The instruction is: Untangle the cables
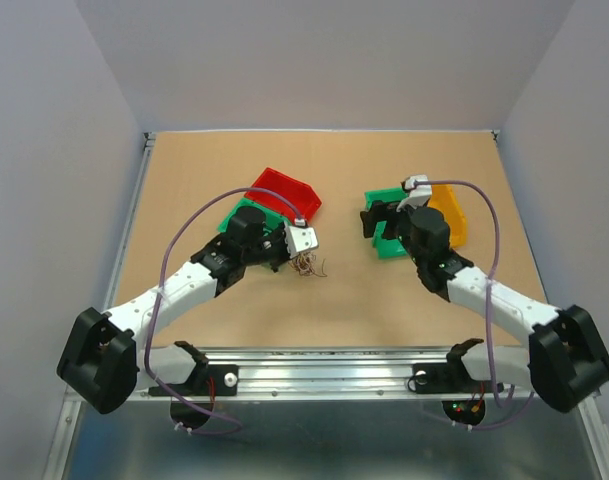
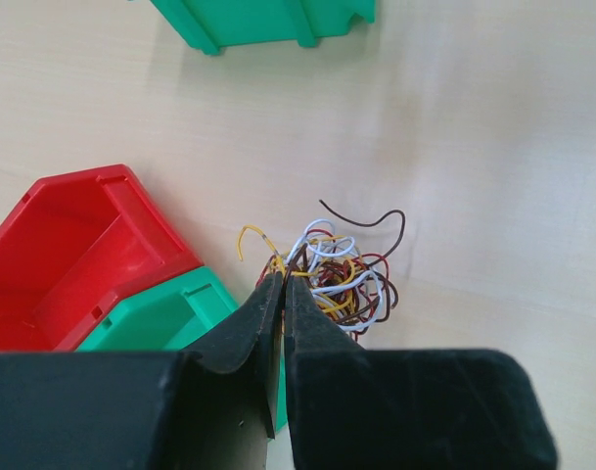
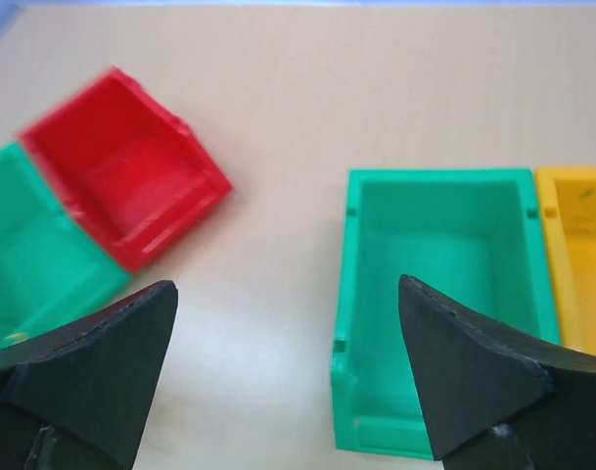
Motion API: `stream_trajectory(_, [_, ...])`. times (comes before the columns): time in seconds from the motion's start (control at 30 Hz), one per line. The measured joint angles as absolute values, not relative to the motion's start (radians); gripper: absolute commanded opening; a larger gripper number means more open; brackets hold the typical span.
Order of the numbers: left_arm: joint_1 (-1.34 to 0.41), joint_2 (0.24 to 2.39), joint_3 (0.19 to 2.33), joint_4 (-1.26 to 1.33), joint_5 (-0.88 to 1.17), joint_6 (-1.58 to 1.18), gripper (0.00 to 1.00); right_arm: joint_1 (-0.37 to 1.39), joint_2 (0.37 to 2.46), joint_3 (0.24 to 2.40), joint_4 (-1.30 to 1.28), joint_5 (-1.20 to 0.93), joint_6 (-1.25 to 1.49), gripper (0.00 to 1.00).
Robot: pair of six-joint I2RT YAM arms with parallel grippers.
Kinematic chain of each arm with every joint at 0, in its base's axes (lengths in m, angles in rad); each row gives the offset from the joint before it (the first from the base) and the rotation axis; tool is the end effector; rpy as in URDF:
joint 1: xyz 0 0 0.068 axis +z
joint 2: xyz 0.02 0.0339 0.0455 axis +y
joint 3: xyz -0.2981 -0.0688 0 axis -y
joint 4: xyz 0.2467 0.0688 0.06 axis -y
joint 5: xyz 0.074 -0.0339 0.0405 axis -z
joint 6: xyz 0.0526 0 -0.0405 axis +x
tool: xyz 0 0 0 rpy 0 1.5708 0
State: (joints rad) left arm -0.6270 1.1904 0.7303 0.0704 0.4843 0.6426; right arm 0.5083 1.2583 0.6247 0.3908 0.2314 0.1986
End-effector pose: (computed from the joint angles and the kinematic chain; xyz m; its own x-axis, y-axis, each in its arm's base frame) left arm 0.2031 -0.1774 0.2887 0.2739 0.4565 -0.8465 0.8792 0.2379 0.4127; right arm 0.2542 0.1278 0.2694 -0.2610 0.0744 -0.9625 -0.2323 0.9629 0.1375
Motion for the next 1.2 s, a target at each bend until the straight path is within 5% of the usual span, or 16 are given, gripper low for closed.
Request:
stream_trajectory(0.23, [-0.627, 1.182, 0.712, 0.086, 0.506, 0.646, 0.12, 0.508, 0.944, 0.464, 0.492, -0.022, 0.257, 1.00])
stream_trajectory(0.3, [-0.627, 1.168, 0.699, 0.086, 0.520, 0.646, 0.12, 0.508, 0.922, 0.418, 0.510, -0.093, 0.286, 0.87])
stream_trajectory(0.4, [-0.627, 1.135, 0.684, 0.088, 0.541, 0.649, 0.12, 0.507, 0.978, 0.407, 0.526, -0.226, 0.300, 0.76])
stream_trajectory(0.7, [-0.627, 1.032, 0.660, 0.115, 0.599, 0.649, 0.11, 0.558, 1.093, 0.356, 0.633, -0.524, 0.249, 0.77])
stream_trajectory(0.93, [-0.627, 1.016, 0.660, 0.130, 0.622, 0.649, 0.11, 0.661, 1.168, 0.358, 0.728, -0.562, 0.206, 0.77])
stream_trajectory(1.07, [-0.627, 1.013, 0.657, 0.131, 0.633, 0.649, 0.11, 0.718, 1.262, 0.369, 0.756, -0.521, 0.194, 0.61])
stream_trajectory(1.2, [-0.627, 0.997, 0.645, 0.130, 0.651, 0.649, 0.11, 0.752, 1.346, 0.389, 0.818, -0.474, 0.192, 0.61])
